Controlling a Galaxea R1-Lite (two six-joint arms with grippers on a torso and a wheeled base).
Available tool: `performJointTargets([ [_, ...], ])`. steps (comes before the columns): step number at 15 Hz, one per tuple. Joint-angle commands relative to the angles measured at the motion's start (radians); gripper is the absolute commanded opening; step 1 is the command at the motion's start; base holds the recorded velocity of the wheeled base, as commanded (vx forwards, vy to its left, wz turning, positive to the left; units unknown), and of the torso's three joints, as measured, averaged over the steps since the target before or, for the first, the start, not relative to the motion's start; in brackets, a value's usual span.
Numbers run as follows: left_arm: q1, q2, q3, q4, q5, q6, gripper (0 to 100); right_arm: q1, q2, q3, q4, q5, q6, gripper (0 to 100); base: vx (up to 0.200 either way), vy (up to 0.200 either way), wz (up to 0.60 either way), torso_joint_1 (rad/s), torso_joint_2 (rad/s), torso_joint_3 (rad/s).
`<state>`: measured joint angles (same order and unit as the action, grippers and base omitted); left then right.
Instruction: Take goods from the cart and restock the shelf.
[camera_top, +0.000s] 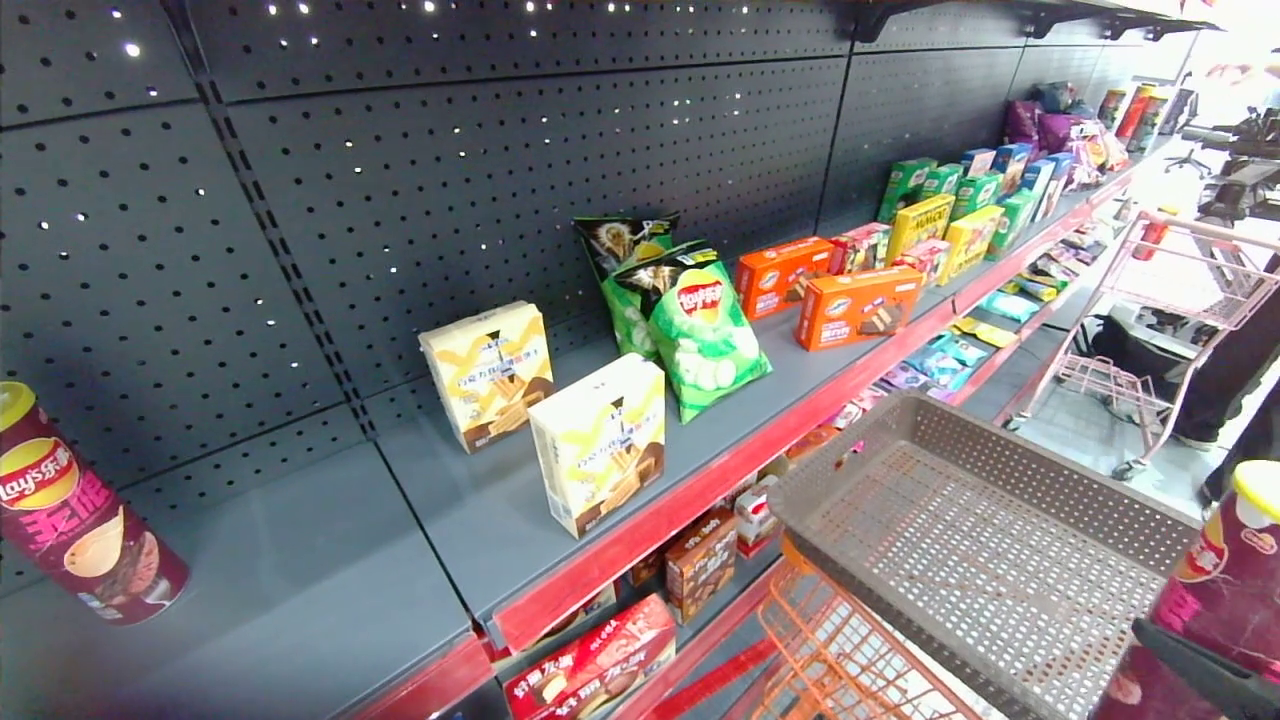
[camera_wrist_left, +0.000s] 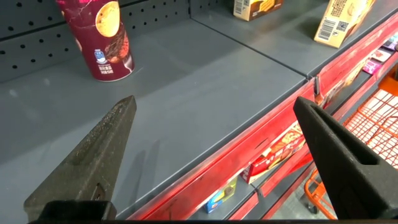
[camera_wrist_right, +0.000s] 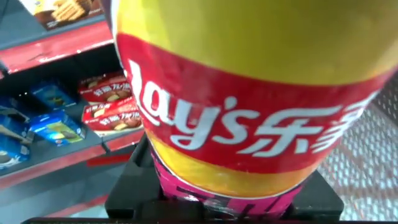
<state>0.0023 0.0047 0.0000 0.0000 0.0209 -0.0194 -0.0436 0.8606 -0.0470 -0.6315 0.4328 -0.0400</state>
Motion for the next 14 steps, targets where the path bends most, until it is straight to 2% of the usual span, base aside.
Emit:
performJointTargets([
  [1,-0.001,0.001,0.0,0.0,0.001,-0.001,100,-0.004,-0.262,-0.031,0.177,-0.009,0.006,0,0.0,0.0,0.0,0.0,0.0,0.0],
  [3,0.001,0.001,0.0,0.0,0.001,-0.001,100,-0.002,-0.361,-0.051,0.291,-0.011,0.017,0,0.0,0.0,0.0,0.0,0.0,0.0],
  [5,-0.001,0.001,0.0,0.0,0.001,-0.001,100,-0.004,-0.442,-0.059,0.342,-0.011,0.017,0,0.0,0.0,0.0,0.0,0.0,0.0],
  [8,-0.001,0.001,0.0,0.0,0.001,-0.001,100,-0.032,-0.515,-0.103,0.423,-0.098,0.012,0,0.0,0.0,0.0,0.0,0.0,0.0],
  [9,0.001,0.001,0.0,0.0,0.001,-0.001,100,-0.044,-0.563,-0.125,0.486,-0.131,0.006,0,0.0,0.0,0.0,0.0,0.0,0.0],
  [11,0.001,0.001,0.0,0.0,0.001,0.001,100,-0.055,-0.635,-0.143,0.59,-0.135,-0.004,0,0.0,0.0,0.0,0.0,0.0,0.0],
  [13,0.001,0.001,0.0,0.0,0.001,-0.001,100,-0.102,-0.703,-0.185,0.743,-0.137,-0.02,0,0.0,0.0,0.0,0.0,0.0,0.0],
  [14,0.001,0.001,0.0,0.0,0.001,-0.001,100,-0.104,-0.71,-0.194,0.771,-0.137,-0.02,0,0.0,0.0,0.0,0.0,0.0,0.0],
])
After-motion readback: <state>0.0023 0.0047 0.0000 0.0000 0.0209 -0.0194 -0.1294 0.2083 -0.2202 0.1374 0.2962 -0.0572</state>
